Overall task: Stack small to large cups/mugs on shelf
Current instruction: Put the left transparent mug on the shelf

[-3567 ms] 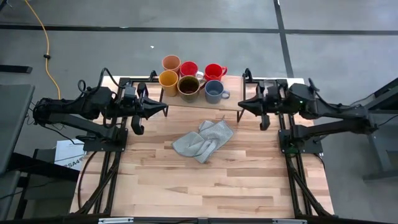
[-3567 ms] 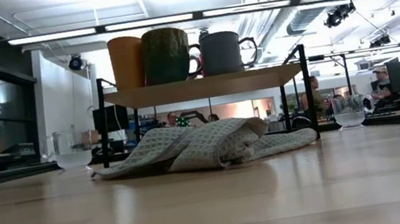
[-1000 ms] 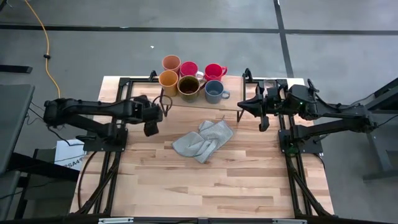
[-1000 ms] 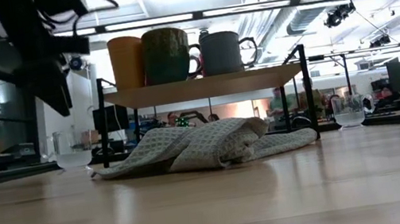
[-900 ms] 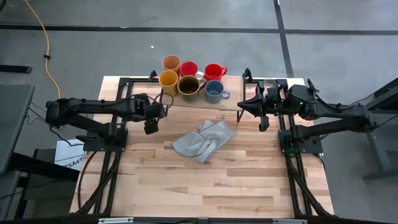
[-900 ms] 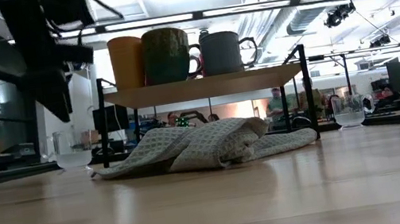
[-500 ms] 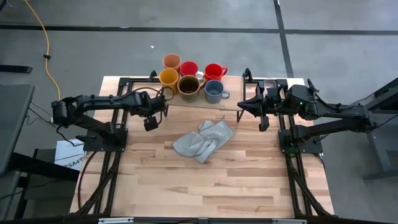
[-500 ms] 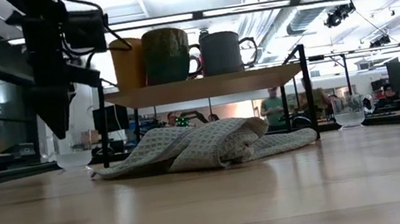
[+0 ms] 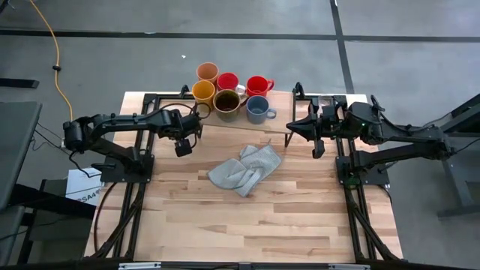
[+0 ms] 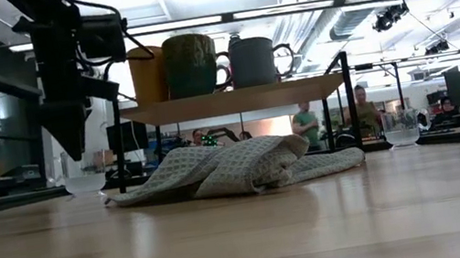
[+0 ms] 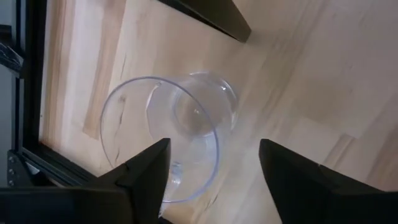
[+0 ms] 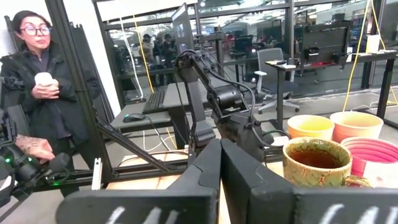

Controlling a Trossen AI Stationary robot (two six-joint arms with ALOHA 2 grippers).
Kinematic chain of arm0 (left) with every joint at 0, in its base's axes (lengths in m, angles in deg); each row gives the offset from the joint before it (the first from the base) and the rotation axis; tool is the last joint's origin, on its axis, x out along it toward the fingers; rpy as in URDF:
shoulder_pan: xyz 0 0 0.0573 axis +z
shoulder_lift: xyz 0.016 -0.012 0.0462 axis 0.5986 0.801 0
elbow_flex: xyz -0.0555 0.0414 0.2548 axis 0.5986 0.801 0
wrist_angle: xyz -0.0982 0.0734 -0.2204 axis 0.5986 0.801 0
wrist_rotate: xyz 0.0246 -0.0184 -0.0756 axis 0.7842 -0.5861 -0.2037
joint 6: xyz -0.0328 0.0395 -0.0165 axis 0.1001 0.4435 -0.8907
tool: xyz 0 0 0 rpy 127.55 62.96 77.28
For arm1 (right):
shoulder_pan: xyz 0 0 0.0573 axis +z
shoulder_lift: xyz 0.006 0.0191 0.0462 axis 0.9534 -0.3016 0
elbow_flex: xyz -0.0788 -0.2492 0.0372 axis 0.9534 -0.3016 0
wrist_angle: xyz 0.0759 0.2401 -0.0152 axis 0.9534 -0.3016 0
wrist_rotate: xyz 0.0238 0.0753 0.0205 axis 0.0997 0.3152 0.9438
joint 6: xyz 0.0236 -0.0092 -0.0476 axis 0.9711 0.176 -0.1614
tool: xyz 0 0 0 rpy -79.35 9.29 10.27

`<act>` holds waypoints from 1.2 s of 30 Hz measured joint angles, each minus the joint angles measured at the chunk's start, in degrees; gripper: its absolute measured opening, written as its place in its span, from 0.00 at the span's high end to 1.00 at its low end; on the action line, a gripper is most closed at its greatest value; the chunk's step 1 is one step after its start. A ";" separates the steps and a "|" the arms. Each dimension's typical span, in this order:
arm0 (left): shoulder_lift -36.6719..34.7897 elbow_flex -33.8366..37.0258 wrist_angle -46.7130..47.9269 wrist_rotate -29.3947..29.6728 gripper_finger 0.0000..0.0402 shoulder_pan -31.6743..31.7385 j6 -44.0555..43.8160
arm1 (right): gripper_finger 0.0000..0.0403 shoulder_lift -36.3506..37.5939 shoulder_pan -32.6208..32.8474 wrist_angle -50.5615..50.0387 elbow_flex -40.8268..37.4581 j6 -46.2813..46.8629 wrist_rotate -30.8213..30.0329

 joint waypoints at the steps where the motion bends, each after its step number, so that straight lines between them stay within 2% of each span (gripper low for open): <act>1: 0.00 0.00 0.15 -0.07 0.45 0.00 0.00 | 1.00 0.00 0.00 0.00 0.00 0.00 0.00; 14: 0.00 0.00 0.35 -1.10 0.94 0.00 0.66 | 1.00 0.00 0.00 0.02 0.00 0.15 0.00; 16: 0.00 0.00 0.40 -1.59 0.98 0.00 0.88 | 1.00 0.00 0.00 0.02 0.00 0.15 0.00; 21: 0.00 0.00 0.45 -1.77 0.96 0.00 0.98 | 1.00 0.00 -0.01 0.02 0.00 0.17 0.01; 26: -0.03 0.00 1.68 -1.99 0.99 0.00 0.85 | 1.00 0.00 0.00 0.03 0.00 0.17 0.00; 36: -2.86 -0.17 5.76 -6.64 1.00 -0.04 -0.48 | 1.00 0.00 -0.01 0.28 0.00 0.07 0.00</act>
